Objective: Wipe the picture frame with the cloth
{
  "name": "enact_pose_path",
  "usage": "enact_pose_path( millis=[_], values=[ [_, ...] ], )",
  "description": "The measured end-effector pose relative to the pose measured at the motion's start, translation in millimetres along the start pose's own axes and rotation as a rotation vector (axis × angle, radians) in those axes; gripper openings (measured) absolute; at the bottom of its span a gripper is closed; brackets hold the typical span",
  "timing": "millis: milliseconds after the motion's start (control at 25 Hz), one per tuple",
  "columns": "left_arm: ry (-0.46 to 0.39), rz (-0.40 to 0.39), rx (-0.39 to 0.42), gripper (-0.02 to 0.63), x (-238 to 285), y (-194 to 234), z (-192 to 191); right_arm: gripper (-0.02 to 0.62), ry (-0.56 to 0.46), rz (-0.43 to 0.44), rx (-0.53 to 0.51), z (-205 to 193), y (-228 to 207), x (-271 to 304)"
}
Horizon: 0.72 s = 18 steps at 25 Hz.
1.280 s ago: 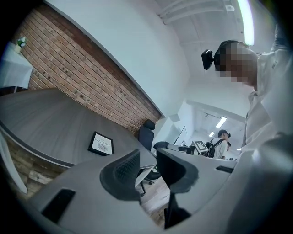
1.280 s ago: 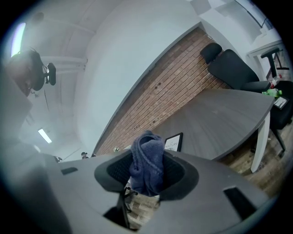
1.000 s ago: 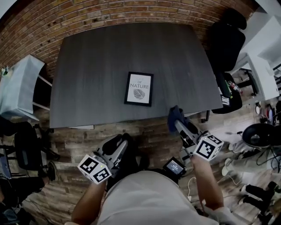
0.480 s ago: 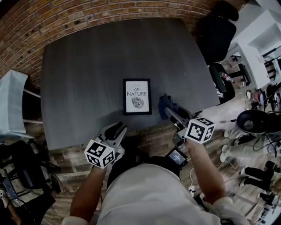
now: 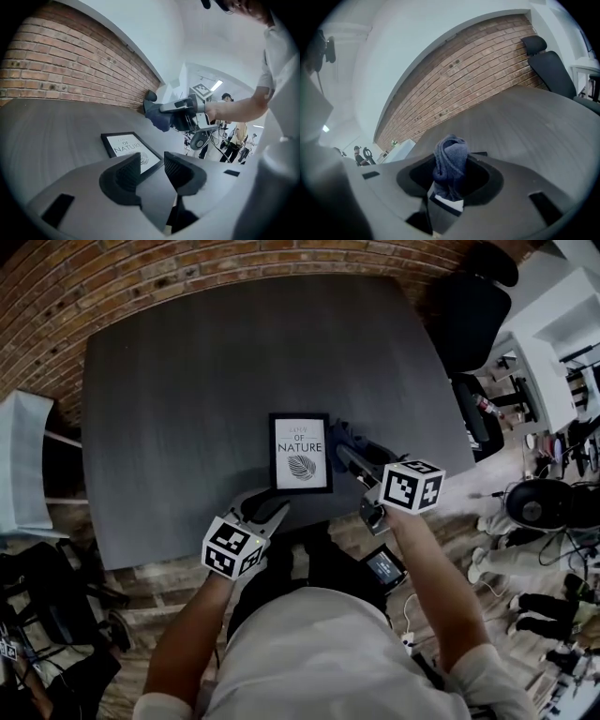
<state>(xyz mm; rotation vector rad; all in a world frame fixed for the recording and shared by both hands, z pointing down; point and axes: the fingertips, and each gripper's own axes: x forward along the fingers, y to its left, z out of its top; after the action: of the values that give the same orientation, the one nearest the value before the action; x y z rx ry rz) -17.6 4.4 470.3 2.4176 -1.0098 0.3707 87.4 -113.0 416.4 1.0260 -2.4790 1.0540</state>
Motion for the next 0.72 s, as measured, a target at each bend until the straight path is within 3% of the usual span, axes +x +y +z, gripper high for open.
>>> enact_pose_path(
  millis=[360, 520, 720],
  values=[
    [0.104, 0.037, 0.147, 0.199, 42.4, 15.9, -2.2, 0.160, 0.120, 0.057, -0.067, 20.7, -21.4, 83.1],
    [0.131, 0.080, 0.131, 0.196, 55.9, 33.8, -4.3, 0.160, 0.170, 0.094, -0.097, 26.4, -20.9, 121.7],
    [0.139, 0.123, 0.120, 0.043, 64.7, 57.1, -3.8, 0.160, 0.246, 0.113, -0.153, 22.2, -20.8, 162.5]
  ],
)
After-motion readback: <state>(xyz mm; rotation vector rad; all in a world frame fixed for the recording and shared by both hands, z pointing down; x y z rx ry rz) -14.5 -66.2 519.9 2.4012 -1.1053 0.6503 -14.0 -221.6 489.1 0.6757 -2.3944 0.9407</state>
